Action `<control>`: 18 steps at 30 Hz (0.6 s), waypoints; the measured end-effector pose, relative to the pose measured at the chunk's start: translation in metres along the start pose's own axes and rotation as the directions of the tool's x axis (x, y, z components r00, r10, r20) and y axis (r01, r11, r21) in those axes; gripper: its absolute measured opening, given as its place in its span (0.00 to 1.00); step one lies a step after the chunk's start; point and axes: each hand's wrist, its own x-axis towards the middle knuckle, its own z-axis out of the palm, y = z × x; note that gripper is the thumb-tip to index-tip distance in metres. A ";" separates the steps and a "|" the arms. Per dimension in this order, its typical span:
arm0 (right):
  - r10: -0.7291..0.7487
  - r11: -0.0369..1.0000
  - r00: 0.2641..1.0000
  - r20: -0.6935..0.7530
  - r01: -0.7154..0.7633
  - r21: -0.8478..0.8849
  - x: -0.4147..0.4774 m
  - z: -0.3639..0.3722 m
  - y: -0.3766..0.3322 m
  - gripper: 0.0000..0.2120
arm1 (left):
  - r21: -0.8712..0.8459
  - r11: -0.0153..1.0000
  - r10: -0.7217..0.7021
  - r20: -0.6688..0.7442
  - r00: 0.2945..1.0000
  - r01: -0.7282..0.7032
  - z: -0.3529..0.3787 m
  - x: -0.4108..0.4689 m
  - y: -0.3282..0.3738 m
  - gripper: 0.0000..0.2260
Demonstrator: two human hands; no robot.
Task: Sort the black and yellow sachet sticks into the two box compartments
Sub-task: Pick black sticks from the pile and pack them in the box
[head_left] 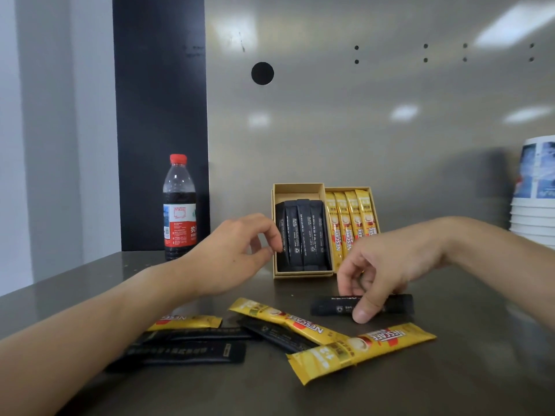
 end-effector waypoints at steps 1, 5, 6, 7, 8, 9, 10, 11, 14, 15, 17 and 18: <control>-0.004 1.000 1.000 -0.006 0.004 -0.010 -0.001 0.000 0.000 0.07 | 0.004 1.000 0.002 -0.007 1.000 -0.002 0.000 0.000 0.000 0.09; -0.073 0.997 0.982 -0.173 0.073 -0.004 0.000 0.000 0.001 0.08 | -0.002 1.000 0.003 -0.031 0.999 -0.003 0.000 -0.001 0.004 0.07; -0.112 0.993 0.964 -0.239 0.116 0.003 0.001 -0.001 0.001 0.09 | -0.013 1.000 0.003 -0.033 0.999 -0.003 0.000 -0.001 0.005 0.05; -0.146 0.987 0.943 -0.298 0.158 0.017 0.003 -0.001 0.001 0.10 | -0.026 1.000 0.004 -0.032 0.999 -0.005 0.000 -0.001 0.007 0.05; -0.172 0.980 0.924 -0.341 0.194 0.032 0.006 0.000 0.000 0.11 | -0.040 0.999 0.010 -0.029 1.000 -0.011 0.000 -0.001 0.009 0.07; -0.195 0.973 0.907 -0.372 0.226 0.039 0.008 0.001 -0.001 0.11 | -0.053 0.998 0.022 -0.027 0.999 -0.023 0.001 -0.001 0.011 0.09; -0.220 0.966 0.889 -0.401 0.256 0.036 0.011 0.002 -0.002 0.11 | -0.064 0.997 0.037 -0.025 0.999 -0.039 0.001 -0.001 0.012 0.10; -0.250 0.957 0.867 -0.431 0.289 0.028 0.014 0.004 -0.005 0.10 | -0.068 0.996 0.051 -0.022 0.998 -0.053 0.001 -0.001 0.013 0.11; -0.300 0.926 0.771 -0.562 0.378 0.024 0.020 0.007 -0.010 0.09 | -0.023 0.997 0.077 -0.012 0.997 -0.078 0.002 0.000 0.011 0.10; -0.293 0.918 0.736 -0.610 0.395 0.036 0.020 0.006 -0.011 0.10 | -0.003 0.996 0.086 -0.013 0.996 -0.086 0.002 0.000 0.010 0.10; -0.240 0.897 0.688 -0.685 0.427 0.114 0.019 0.003 -0.012 0.11 | 0.017 0.996 0.093 -0.024 0.995 -0.092 0.001 0.000 0.009 0.10; -0.203 0.882 0.679 -0.706 0.440 0.169 0.017 0.001 -0.011 0.11 | 0.019 0.996 0.088 -0.029 0.996 -0.088 0.001 0.000 0.008 0.10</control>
